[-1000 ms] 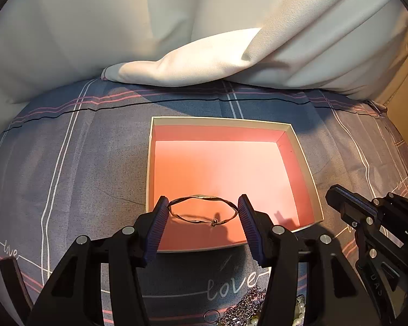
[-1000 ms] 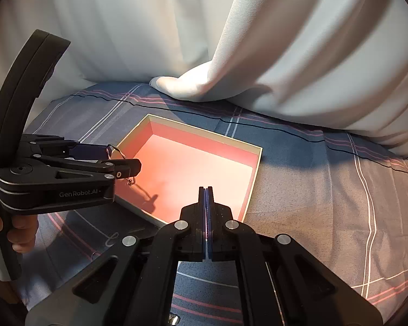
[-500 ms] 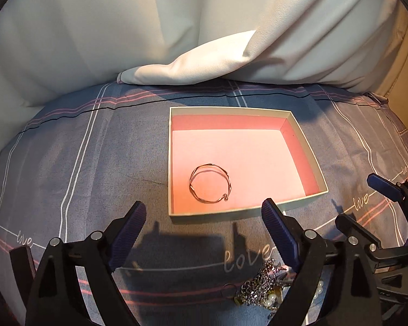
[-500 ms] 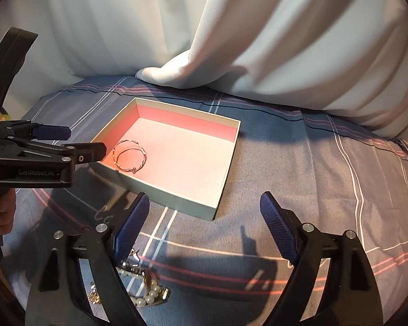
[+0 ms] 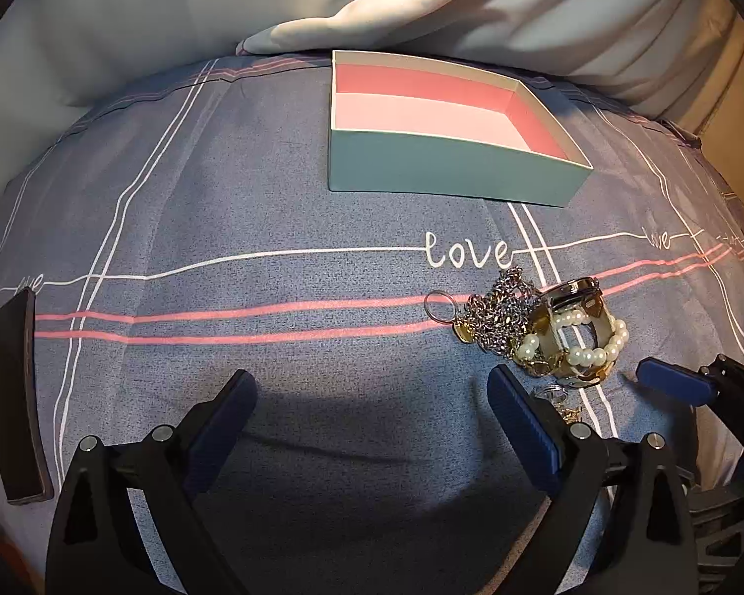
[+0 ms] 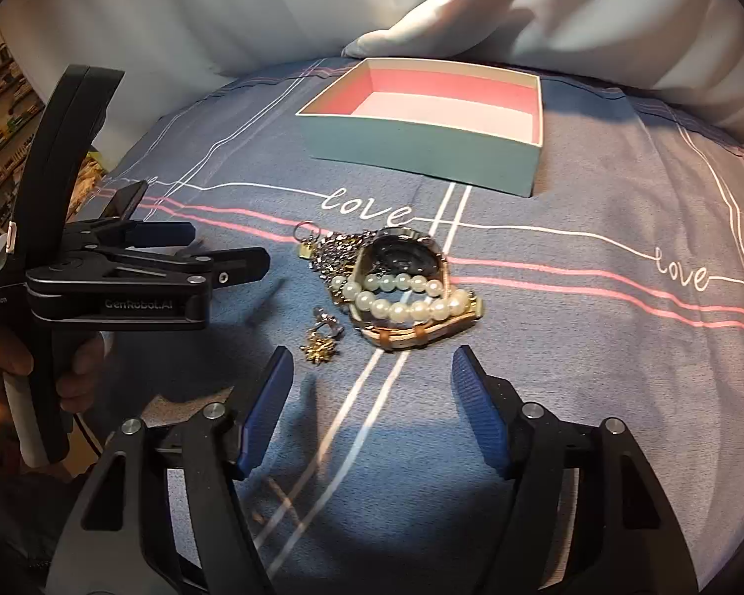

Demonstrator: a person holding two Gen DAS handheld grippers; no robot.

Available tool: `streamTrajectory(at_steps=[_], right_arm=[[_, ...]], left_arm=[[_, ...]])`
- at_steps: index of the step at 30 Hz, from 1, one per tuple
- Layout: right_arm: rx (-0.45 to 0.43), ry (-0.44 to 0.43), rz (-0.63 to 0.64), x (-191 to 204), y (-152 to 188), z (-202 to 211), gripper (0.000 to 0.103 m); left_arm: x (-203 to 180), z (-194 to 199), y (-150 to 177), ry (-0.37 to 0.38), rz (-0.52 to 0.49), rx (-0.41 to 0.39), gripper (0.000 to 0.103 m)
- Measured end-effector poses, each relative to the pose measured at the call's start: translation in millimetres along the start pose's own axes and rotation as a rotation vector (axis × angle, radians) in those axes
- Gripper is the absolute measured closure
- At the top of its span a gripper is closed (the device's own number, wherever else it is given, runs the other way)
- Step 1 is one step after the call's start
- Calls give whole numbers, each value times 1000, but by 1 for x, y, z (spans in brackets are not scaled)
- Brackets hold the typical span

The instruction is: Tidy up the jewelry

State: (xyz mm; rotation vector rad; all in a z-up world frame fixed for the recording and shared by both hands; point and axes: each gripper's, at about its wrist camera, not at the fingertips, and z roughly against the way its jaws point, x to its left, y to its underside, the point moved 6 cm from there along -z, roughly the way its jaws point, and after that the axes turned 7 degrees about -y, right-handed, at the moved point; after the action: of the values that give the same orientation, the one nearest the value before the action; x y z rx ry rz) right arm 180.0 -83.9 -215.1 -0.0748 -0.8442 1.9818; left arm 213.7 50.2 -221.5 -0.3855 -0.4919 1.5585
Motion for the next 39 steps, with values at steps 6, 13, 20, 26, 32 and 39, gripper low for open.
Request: streamTrajectory(at_steps=[6,13,20,26,32,39], right_arm=[[26,20,34,8,-1,-24,55],[21,27,78,9,0,-25,84],[14,14,75,7,1,-22,85],[12,8,67,6,0,-22,85],[14,1,68,6,0,-23,85],[17,-7,67,4,0,-24,85]], left_arm=[[1,3,-1,9,-5,-15,11],[-17,-11,-12,22,-85,-27,11],[-24,-22,-27,26,-93,-32,14],[-22,-18,-27,25,-99,-47,18],[-8,-22,-36,-14,-60,-51,19],[-23,-35,-27,-75,-176,-39,22]])
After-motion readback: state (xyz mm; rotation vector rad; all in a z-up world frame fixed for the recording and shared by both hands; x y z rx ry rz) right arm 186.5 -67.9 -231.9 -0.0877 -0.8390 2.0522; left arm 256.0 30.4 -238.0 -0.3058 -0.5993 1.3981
